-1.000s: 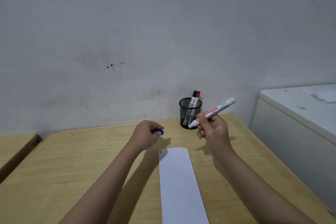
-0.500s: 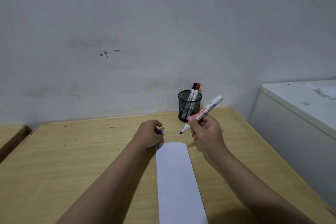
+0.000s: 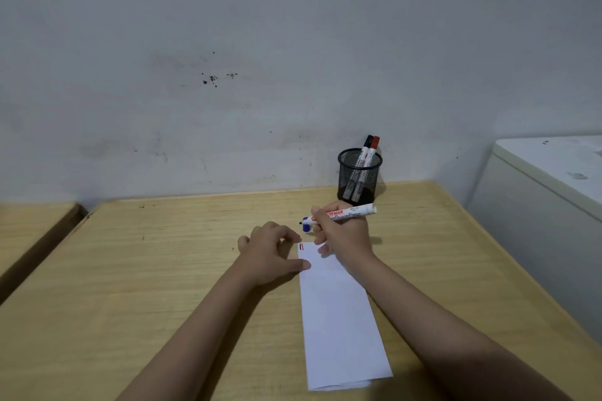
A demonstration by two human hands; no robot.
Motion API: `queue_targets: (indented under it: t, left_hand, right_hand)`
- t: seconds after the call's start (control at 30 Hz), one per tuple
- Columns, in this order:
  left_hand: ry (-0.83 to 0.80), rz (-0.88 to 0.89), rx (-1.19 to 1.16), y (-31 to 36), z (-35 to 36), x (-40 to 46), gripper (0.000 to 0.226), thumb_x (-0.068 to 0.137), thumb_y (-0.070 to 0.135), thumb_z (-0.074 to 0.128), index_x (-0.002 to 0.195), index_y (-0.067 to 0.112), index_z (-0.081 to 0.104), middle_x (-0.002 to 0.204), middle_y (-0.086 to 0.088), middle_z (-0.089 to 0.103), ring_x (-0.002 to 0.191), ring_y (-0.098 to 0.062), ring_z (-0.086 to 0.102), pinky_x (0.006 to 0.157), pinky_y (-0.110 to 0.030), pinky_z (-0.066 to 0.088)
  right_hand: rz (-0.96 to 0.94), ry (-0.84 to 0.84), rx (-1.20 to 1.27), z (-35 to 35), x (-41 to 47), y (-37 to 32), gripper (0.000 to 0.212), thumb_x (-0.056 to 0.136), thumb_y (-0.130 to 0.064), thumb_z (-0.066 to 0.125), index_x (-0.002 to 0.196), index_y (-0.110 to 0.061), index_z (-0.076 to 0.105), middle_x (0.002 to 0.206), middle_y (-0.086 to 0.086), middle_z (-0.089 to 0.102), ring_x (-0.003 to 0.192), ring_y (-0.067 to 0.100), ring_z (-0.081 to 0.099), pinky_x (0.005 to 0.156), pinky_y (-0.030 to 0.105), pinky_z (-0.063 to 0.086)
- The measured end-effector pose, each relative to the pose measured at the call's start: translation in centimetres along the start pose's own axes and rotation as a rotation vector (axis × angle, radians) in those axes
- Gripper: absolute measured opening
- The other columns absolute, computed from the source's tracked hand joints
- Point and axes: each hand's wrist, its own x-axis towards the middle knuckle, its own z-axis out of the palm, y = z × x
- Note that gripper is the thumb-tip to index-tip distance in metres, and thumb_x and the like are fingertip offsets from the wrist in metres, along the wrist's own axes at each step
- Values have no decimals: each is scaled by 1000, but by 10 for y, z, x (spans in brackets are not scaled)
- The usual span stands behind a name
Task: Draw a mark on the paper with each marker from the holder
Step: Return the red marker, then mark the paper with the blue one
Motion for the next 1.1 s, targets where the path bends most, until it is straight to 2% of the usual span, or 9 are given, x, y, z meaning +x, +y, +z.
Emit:
queue_targets:
  t: [0.2, 0.33, 0.43, 0.63, 0.77, 0.83, 0.97, 1.1]
  left_hand:
    - [67, 18, -15, -6, 4, -3, 42, 59, 59, 73, 94, 39, 59, 104, 15, 50, 106, -10, 43, 84, -32, 19]
    - [70, 40, 11, -9, 5, -3, 45, 60, 63, 71, 98, 39, 60, 107, 17, 51, 106, -10, 42, 84, -33, 18]
    - [65, 59, 26, -9, 4, -4, 46, 61, 65, 69, 101, 42, 60, 106, 18, 50, 105, -9, 42, 84, -34, 19]
    - [69, 80, 77, -8, 3, -3, 43, 63, 65, 67, 99, 42, 64, 105, 19, 50, 103, -9, 42, 82, -34, 20]
    - [73, 77, 74, -7, 3, -3, 41, 62, 66, 68, 95, 42, 65, 105, 19, 52, 103, -7, 43, 83, -34, 21]
    - [78, 75, 64, -8, 3, -2, 41, 60, 66, 69, 93, 42, 66, 104, 20, 53, 102, -7, 44, 82, -34, 21]
    - [78, 70, 64, -7, 3, -2, 44, 61, 65, 69, 97, 39, 68, 106, 20, 52, 104, -7, 44, 82, -33, 20]
    - [72, 65, 76, -5, 3, -3, 46, 62, 64, 69, 100, 38, 68, 106, 19, 52, 105, -8, 43, 82, -33, 20]
  right_hand:
    - [-15, 48, -45, 2, -3, 16, 23, 80, -15, 68, 77, 5, 57, 51, 1, 67, 40, 21, 54, 40, 27, 45]
    - [-57, 125, -97, 0, -3, 19, 25, 77, -15, 67, 65, 1, 52, 54, 13, 64, 42, 22, 54, 38, 25, 43]
    - [-85, 119, -128, -2, -3, 20, 28, 79, -17, 66, 65, 3, 52, 63, 24, 66, 44, 22, 55, 38, 26, 44]
    - [-105, 93, -147, -1, -1, 21, 30, 83, -20, 66, 64, -1, 52, 55, 7, 67, 43, 22, 57, 39, 28, 44]
    - [-107, 67, -134, -2, -1, 22, 29, 84, -19, 66, 60, -10, 51, 56, 8, 65, 45, 19, 57, 38, 25, 44]
    - [-112, 51, -139, -2, -1, 23, 28, 83, -18, 66, 60, -9, 52, 57, 11, 65, 43, 14, 57, 39, 25, 43]
    - [-122, 46, -186, -1, 0, 24, 28, 82, -20, 66, 64, -2, 54, 57, 13, 64, 40, 16, 53, 42, 25, 43]
    - [-74, 47, -176, 0, 1, 22, 28, 82, -17, 65, 60, -8, 50, 50, 7, 58, 35, 14, 49, 35, 21, 40]
